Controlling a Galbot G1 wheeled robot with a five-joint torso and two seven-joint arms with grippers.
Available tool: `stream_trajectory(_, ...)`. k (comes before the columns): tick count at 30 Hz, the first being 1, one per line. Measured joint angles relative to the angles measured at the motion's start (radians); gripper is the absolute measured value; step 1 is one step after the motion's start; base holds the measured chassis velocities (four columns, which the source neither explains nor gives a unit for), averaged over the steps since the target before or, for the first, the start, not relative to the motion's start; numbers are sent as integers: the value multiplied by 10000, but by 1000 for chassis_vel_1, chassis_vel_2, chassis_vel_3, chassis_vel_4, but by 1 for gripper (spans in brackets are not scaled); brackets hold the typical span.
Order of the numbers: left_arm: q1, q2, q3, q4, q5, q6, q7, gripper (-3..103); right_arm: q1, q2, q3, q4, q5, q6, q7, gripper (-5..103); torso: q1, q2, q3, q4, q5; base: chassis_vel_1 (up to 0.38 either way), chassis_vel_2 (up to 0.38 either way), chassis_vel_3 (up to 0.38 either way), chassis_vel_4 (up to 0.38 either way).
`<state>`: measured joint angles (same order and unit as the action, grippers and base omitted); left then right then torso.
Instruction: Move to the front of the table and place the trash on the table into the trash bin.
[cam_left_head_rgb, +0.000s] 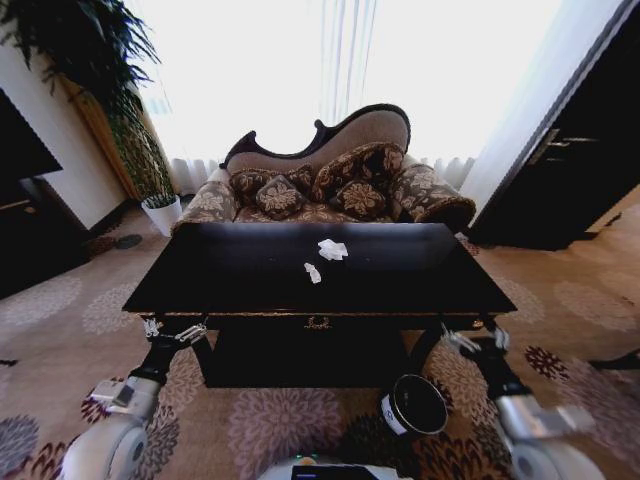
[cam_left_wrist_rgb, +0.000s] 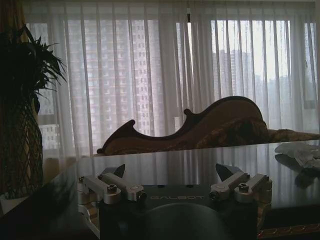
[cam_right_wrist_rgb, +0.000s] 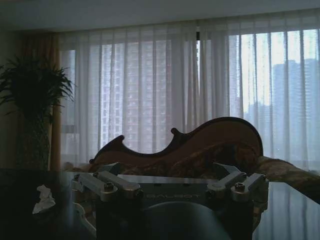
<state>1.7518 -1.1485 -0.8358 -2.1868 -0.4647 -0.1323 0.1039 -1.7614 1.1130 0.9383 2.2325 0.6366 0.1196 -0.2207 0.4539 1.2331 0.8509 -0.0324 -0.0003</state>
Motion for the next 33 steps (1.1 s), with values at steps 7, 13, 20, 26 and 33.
stream_trajectory(7, 0, 0, 0, 1, 0, 0, 0, 100, 935, -1580, -584, 41, 409, -1098, 779, 100, 2, -1, 1, 0, 4, 0, 0, 0, 0)
stream_trajectory(13, 0, 0, -1, 0, 0, 0, 0, 100, 1749, -2844, -1047, -277, 1512, -2143, 1436, 100, 1, 0, 0, -1, 4, 0, 0, 0, 0)
stream_trajectory(20, 0, 0, 0, 0, 0, 0, 0, 100, 2375, -4125, -1314, -761, 2474, -2608, 1640, 100, 2, 0, 1, 0, 2, 0, 0, 0, 0)
stream_trajectory(26, 0, 0, 0, 0, 0, 0, 0, 100, 3156, -5352, -1913, -1423, 2954, -2887, 1735, 100, 1, 1, 0, -2, 2, 0, 0, 0, 0)
stream_trajectory(33, 0, 0, 0, 0, 0, 0, 0, 100, 4560, -6377, -3309, -2297, 3436, -3175, 1871, 100, 1, 1, 0, -2, 1, 0, 0, 0, 0)
